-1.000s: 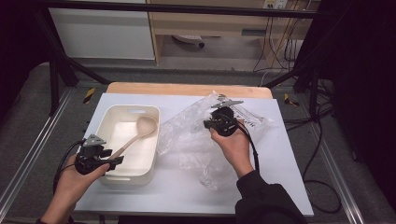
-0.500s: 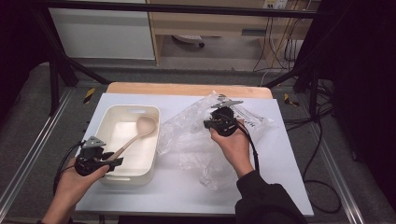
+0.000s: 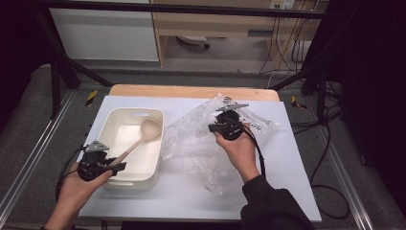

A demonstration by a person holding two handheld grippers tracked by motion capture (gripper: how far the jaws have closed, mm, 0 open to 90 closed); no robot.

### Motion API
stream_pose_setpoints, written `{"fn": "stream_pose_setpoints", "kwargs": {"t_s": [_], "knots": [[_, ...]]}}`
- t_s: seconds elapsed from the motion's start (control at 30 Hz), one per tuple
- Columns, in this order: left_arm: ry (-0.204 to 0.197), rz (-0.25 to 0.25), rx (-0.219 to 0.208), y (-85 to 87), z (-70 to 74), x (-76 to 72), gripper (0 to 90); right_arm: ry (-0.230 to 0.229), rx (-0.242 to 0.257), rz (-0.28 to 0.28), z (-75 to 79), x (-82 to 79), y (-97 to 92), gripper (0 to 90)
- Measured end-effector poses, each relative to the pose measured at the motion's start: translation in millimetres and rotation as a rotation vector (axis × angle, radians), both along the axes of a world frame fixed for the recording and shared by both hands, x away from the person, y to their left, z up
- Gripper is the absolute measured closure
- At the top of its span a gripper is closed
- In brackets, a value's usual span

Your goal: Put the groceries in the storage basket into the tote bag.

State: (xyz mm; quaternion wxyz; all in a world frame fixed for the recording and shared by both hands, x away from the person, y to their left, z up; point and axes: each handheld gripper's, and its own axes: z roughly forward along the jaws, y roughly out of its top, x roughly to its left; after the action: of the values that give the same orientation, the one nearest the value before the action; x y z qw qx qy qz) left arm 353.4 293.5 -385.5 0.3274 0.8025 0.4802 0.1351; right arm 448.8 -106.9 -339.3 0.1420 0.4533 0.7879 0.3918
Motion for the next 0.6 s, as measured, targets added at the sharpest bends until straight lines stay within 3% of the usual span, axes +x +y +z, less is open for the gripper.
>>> {"fn": "stream_pose_setpoints", "kwargs": {"t_s": [0.6], "knots": [[0.015,0.015,0.016,-2.9,1.7,0.3,67.0,0.005,0.000,0.004,-1.0,-0.1,2.0,90.0]]}}
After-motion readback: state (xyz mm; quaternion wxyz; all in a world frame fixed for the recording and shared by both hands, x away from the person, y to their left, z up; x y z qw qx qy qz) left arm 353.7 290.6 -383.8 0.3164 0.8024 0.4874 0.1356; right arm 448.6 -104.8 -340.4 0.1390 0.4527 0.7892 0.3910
